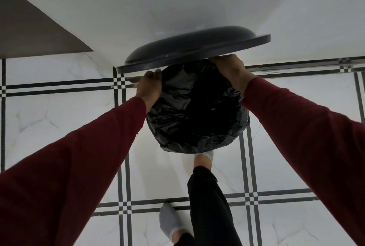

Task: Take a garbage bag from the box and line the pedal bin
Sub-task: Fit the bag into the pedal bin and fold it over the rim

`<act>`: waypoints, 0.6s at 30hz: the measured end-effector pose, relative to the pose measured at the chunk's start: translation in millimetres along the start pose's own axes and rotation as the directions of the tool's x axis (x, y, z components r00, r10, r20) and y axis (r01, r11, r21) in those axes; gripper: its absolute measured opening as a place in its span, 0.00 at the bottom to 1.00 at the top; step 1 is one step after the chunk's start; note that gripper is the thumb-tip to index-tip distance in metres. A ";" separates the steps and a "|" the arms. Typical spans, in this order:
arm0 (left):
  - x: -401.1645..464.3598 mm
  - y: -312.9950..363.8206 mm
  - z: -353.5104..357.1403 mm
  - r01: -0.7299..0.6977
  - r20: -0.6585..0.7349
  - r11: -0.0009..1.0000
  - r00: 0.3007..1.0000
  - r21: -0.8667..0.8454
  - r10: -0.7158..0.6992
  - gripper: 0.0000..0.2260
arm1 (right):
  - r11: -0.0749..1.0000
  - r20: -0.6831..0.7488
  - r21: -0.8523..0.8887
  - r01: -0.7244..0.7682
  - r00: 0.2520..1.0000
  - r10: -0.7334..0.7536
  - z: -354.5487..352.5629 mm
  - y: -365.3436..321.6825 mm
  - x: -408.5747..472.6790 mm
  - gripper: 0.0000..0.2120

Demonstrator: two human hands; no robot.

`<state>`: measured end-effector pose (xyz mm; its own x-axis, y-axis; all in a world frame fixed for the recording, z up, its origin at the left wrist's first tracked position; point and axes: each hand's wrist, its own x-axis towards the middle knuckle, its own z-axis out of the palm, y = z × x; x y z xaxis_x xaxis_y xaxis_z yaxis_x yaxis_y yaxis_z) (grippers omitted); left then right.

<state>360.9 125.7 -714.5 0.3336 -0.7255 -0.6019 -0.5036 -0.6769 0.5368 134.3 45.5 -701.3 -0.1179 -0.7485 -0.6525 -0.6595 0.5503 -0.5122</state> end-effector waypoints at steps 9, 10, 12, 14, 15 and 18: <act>1.1 4.2 -5.9 -0.021 -0.001 0.999 1.000 -0.043 0.021 0.19 | 0.978 0.072 0.171 -0.121 0.991 0.110 2.2 1.7 8.4 0.27; 0.2 4.9 -6.2 -0.028 0.018 0.999 0.999 -0.028 0.029 0.19 | 0.981 0.073 0.148 -0.121 0.991 0.112 2.3 1.6 8.6 0.30; 1.9 5.4 -8.2 -0.022 0.040 1.000 0.999 -0.012 0.023 0.21 | 0.983 0.081 0.142 -0.116 0.991 0.105 2.8 1.0 10.7 0.33; 2.9 7.9 -9.7 0.007 0.059 0.999 0.998 -0.047 -0.005 0.23 | 0.988 0.104 0.131 -0.082 0.992 0.068 5.2 11.3 30.3 0.40; 1.3 10.0 -10.6 0.016 0.070 0.997 0.998 -0.080 -0.011 0.23 | 0.991 0.108 0.118 -0.061 0.993 0.048 8.8 23.3 49.6 0.46; -2.2 10.3 -11.5 0.072 0.189 0.939 0.982 -0.336 -0.008 0.21 | 0.991 0.110 0.134 0.009 0.994 -0.024 14.6 44.5 87.2 0.48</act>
<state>364.1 118.9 -700.8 0.1812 -0.6834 -0.7072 -0.1815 -0.7300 0.6589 105.6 10.2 -789.1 -0.0195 -0.7165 -0.6973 -0.5548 0.5880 -0.5886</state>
